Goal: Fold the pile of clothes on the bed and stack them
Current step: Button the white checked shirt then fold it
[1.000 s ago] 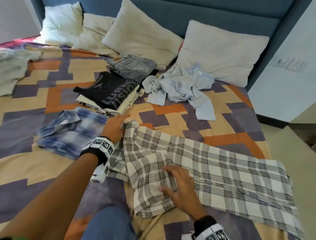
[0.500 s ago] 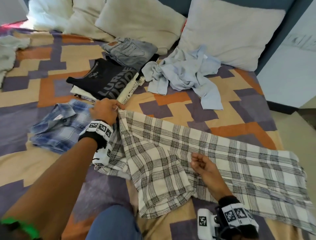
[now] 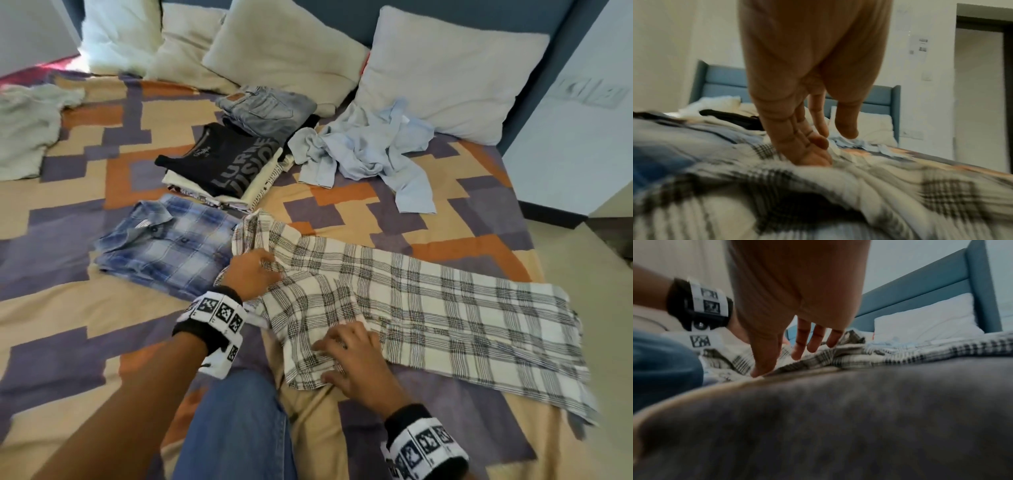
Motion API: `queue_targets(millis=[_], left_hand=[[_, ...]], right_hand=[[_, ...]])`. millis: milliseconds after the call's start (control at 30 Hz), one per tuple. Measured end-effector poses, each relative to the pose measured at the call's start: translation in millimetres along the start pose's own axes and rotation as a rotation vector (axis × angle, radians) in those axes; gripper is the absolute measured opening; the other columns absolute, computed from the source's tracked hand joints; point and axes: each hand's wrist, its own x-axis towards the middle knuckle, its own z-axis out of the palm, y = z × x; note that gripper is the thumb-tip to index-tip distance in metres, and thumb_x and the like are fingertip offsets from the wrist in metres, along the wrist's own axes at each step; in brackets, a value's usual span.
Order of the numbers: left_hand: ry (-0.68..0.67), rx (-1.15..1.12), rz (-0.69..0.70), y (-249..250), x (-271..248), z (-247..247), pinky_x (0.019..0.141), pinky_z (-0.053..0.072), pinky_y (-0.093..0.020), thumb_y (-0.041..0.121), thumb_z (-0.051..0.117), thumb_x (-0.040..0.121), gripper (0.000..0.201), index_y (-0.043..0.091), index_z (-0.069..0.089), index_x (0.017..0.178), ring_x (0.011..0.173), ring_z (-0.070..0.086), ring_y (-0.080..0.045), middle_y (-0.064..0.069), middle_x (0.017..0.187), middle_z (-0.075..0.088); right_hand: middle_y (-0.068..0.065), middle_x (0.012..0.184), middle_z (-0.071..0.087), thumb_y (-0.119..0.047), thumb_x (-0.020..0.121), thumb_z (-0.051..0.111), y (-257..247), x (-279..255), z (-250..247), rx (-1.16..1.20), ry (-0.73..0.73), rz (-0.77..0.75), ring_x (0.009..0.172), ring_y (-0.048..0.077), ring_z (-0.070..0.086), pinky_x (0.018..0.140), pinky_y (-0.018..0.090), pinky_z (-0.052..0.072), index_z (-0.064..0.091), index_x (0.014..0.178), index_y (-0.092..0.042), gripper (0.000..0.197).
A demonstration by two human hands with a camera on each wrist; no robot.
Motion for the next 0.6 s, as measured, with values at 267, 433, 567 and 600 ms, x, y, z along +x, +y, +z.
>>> queue_targets(millis=[267, 433, 567, 600], left_hand=[[-0.150, -0.757, -0.482, 2.2, -21.3, -37.5, 0.073, 0.056, -0.046, 0.016, 0.056, 0.097, 0.013, 0.014, 0.055, 0.109, 0.066, 0.058, -0.029, -0.008, 0.090, 0.059], [-0.136, -0.797, -0.595, 6.5, -33.8, -31.0, 0.080, 0.054, -0.046, 0.026, 0.061, 0.095, 0.012, 0.015, 0.059, 0.099, 0.084, 0.059, -0.028, -0.008, 0.096, 0.056], [-0.140, -0.773, -0.656, 11.0, -31.5, -18.0, 0.081, 0.054, -0.048, 0.033, 0.061, 0.094, 0.018, 0.017, 0.054, 0.101, 0.085, 0.057, -0.026, -0.005, 0.097, 0.053], [-0.132, -0.736, -0.655, 9.8, -29.6, -14.9, 0.077, 0.054, -0.045, 0.036, 0.062, 0.093, 0.026, 0.016, 0.053, 0.108, 0.079, 0.056, -0.024, -0.005, 0.096, 0.055]], right_hand=[[-0.011, 0.085, 0.060, -0.044, 0.079, 0.064, -20.3, 16.3, -0.1, -0.169, 0.009, 0.075, 0.084, 0.017, 0.056, 0.068, 0.035, 0.041, 0.066, 0.086, -0.035, 0.011], [-0.008, 0.095, 0.053, -0.015, 0.088, 0.047, -15.9, -4.8, -17.6, 0.180, 0.102, 0.120, 0.092, 0.013, 0.045, 0.074, 0.030, 0.031, 0.055, 0.092, -0.020, 0.010], [-0.007, 0.110, 0.052, -0.027, 0.083, 0.048, -11.0, -29.8, -20.8, -0.046, 0.056, 0.034, 0.103, 0.015, 0.049, 0.080, 0.032, 0.040, 0.053, 0.096, -0.026, 0.014], [-0.005, 0.117, 0.051, -0.031, 0.083, 0.049, -10.7, -31.7, -18.6, -0.043, -0.002, 0.041, 0.109, 0.019, 0.048, 0.082, 0.038, 0.042, 0.055, 0.097, -0.025, 0.016]])
